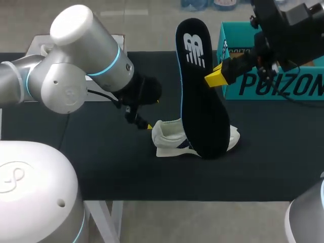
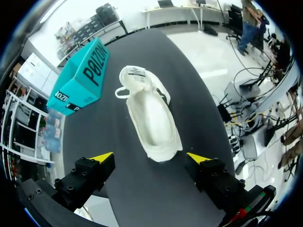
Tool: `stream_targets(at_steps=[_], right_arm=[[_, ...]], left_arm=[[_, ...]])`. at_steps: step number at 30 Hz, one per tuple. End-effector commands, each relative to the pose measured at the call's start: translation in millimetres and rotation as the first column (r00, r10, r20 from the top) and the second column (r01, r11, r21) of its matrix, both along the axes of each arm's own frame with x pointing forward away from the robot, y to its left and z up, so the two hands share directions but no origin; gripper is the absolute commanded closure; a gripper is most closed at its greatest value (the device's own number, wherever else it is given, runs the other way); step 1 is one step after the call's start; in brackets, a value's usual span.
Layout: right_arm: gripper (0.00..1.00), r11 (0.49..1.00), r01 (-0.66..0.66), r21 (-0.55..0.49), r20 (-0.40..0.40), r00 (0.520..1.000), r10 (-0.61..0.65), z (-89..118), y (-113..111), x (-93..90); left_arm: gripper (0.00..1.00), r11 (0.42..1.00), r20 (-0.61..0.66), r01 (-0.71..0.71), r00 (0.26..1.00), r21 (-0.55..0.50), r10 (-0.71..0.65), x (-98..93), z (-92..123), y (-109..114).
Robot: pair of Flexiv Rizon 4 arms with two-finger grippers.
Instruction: Take the shoe out of the shoebox, open the shoe tongue, remove and reinsert the insole, then place the shoe into the shoebox
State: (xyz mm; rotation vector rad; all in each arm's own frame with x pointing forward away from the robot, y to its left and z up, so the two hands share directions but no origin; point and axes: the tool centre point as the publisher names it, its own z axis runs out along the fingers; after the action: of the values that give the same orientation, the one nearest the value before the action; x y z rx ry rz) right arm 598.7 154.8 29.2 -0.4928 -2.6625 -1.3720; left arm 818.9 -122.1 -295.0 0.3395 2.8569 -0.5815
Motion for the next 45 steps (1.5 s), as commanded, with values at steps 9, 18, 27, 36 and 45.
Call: stream_targets(at_steps=[9, 18, 27, 36, 45], right_arm=[[1.0, 1.0, -0.002, -0.001, -0.003, 1.0, 0.002, -0.6, 2.1, 2.2], [1.0, 1.0, -0.002, -0.001, -0.003, 1.0, 0.002, -0.6, 2.1, 2.2], [1.0, 1.0, -0.002, -0.001, -0.003, 1.0, 0.002, -0.6, 2.1, 2.2], [1.0, 1.0, -0.002, -0.001, -0.003, 1.0, 0.002, -0.6, 2.1, 2.2], [1.0, 1.0, -0.002, -0.001, -0.003, 1.0, 0.002, -0.6, 2.1, 2.2]], left_arm=[[0.0, 1.0, 0.037, -0.012, 0.999, 0.013, 0.011, 9.2, 9.6, -34.8], [0.0, 0.995, 0.057, -0.05, 0.997, 0.081, 0.046, 25.5, -16.1, -76.1], [0.0, 0.986, -0.033, -0.098, 0.994, 0.137, 0.104, 41.7, -70.5, -89.2], [0.0, 0.977, -0.088, -0.118, 0.987, 0.175, 0.135, 46.7, -96.2, -84.0], [0.75, 0.976, -0.113, -0.113, 0.984, 0.184, 0.135, 48.9, -99.1, -81.5]])
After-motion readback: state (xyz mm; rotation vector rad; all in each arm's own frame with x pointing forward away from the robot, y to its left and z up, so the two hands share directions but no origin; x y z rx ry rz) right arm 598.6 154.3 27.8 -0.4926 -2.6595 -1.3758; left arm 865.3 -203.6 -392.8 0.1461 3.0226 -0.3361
